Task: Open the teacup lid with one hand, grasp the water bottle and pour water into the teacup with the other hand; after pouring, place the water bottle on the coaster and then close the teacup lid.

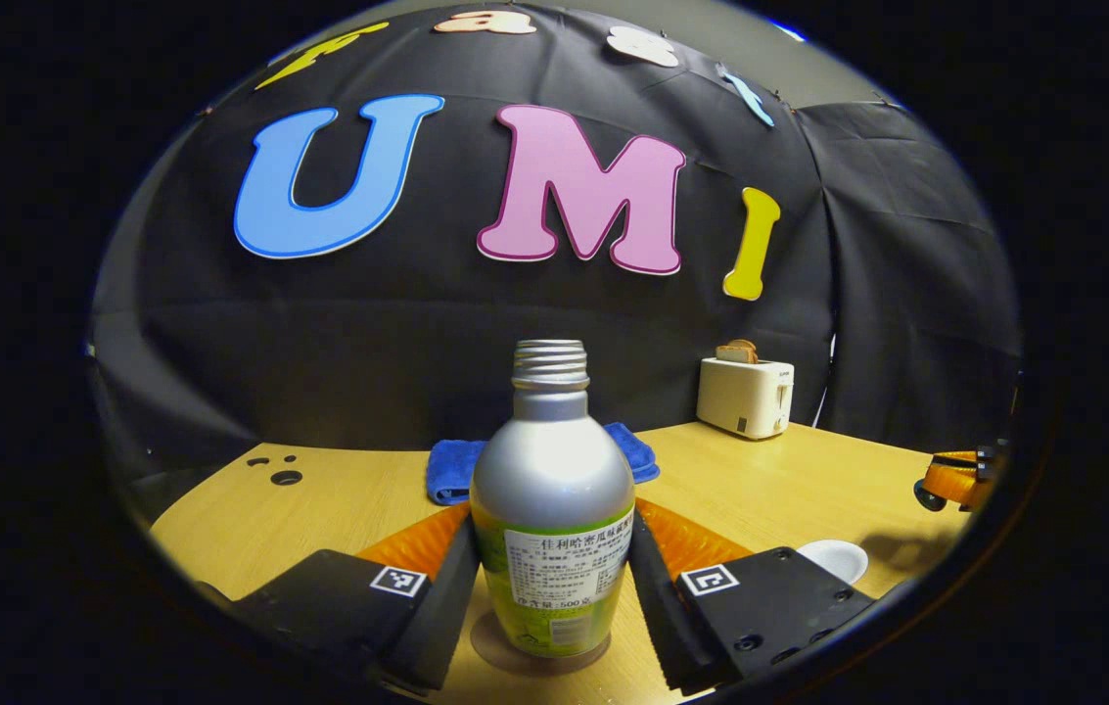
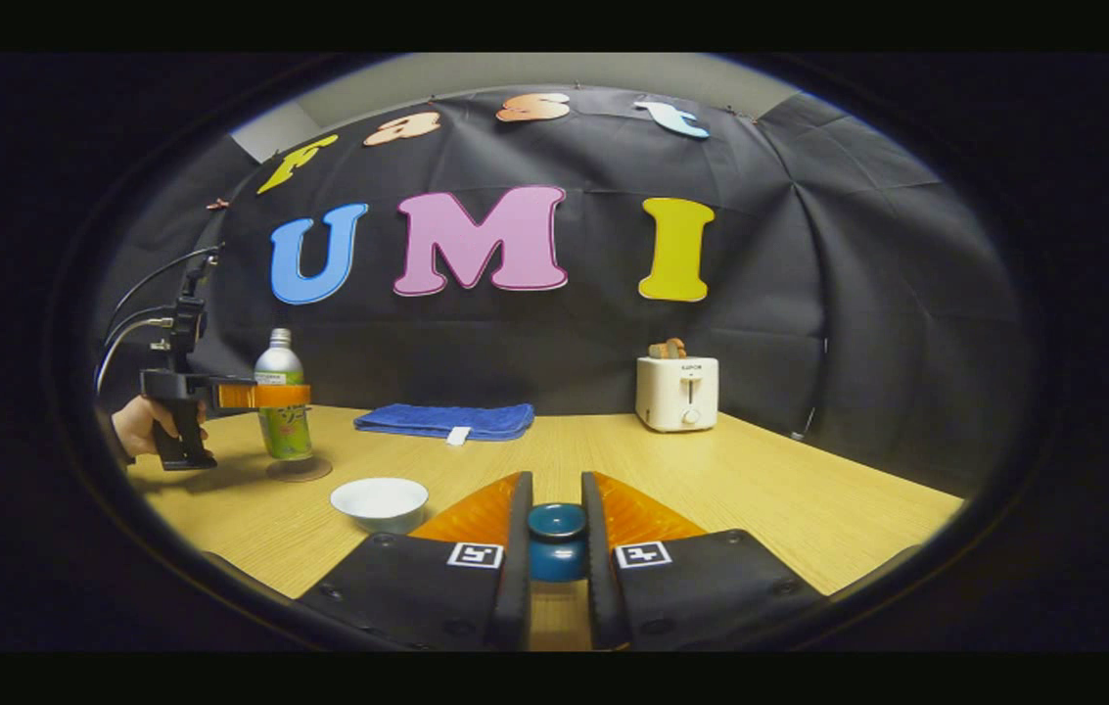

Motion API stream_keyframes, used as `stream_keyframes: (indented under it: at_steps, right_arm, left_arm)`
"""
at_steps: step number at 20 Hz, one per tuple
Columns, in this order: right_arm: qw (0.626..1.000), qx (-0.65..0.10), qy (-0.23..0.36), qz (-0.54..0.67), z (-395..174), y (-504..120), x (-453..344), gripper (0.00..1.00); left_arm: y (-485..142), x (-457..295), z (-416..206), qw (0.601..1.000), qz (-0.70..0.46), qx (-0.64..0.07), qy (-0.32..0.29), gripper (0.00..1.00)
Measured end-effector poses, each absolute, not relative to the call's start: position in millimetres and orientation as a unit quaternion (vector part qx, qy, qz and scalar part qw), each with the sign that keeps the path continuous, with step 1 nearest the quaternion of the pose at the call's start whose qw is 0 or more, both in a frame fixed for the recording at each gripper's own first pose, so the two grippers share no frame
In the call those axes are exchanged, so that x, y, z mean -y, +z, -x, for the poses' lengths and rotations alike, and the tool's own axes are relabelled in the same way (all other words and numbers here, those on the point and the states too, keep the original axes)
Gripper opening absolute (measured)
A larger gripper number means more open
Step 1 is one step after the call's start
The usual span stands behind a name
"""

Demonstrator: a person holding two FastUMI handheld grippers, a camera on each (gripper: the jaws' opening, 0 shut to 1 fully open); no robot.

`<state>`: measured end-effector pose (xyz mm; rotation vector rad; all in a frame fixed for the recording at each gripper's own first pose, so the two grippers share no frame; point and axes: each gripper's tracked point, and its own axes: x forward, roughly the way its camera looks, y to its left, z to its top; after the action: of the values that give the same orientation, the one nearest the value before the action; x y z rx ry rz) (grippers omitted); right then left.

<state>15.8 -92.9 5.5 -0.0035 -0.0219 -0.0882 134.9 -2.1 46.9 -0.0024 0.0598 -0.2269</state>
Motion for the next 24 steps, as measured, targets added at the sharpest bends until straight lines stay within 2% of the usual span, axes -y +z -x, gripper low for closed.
stream_keyframes:
  at_steps: [2, 3, 4, 5, 7, 9, 15, 16, 17, 18, 20, 23, 24]
  right_arm:
    - [0.999, 0.011, -0.044, 0.002, -16, 5, 93, 0.27]
    - [0.999, 0.011, -0.044, 0.002, -16, 5, 93, 0.23]
    - [0.999, 0.011, -0.044, 0.002, -15, 6, 92, 0.27]
    - [0.999, 0.011, -0.044, 0.002, -15, 5, 93, 0.23]
    - [0.999, 0.012, -0.044, 0.002, -15, 5, 93, 0.23]
    - [0.999, 0.012, -0.044, 0.002, -15, 5, 92, 0.27]
    - [0.999, 0.012, -0.044, 0.002, -16, 5, 93, 0.27]
    - [0.999, 0.012, -0.044, 0.002, -16, 5, 93, 0.23]
    - [0.999, 0.012, -0.044, 0.002, -16, 5, 93, 0.23]
    - [0.999, 0.012, -0.044, 0.002, -16, 5, 93, 0.27]
    - [0.999, 0.012, -0.044, 0.002, -16, 5, 92, 0.23]
    - [0.999, 0.012, -0.044, 0.002, -15, 5, 92, 0.23]
    - [0.999, 0.012, -0.044, 0.002, -16, 5, 93, 0.27]
  left_arm:
    - [39, -1, -136, 0.993, -0.013, -0.037, -0.111, 0.80]
    - [33, -1, -135, 0.992, -0.018, -0.044, -0.113, 0.80]
    - [32, -2, -137, 0.993, -0.019, -0.044, -0.110, 0.80]
    - [31, -3, -139, 0.993, -0.021, -0.044, -0.107, 0.80]
    - [23, -7, -141, 0.994, -0.026, -0.050, -0.097, 0.81]
    - [24, -6, -142, 0.994, -0.017, -0.045, -0.095, 0.81]
    - [3, -6, -138, 0.994, -0.017, -0.074, -0.085, 0.84]
    - [1, -7, -136, 0.993, -0.012, -0.078, -0.083, 0.85]
    - [-1, -6, -135, 0.993, -0.007, -0.081, -0.084, 0.85]
    - [-3, -5, -133, 0.993, -0.004, -0.084, -0.085, 0.88]
    - [-6, -9, -129, 0.993, -0.005, -0.093, -0.078, 0.96]
    - [-13, -11, -114, 0.990, -0.001, -0.120, -0.068, 0.97]
    - [-15, -7, -108, 0.989, 0.003, -0.130, -0.074, 0.97]
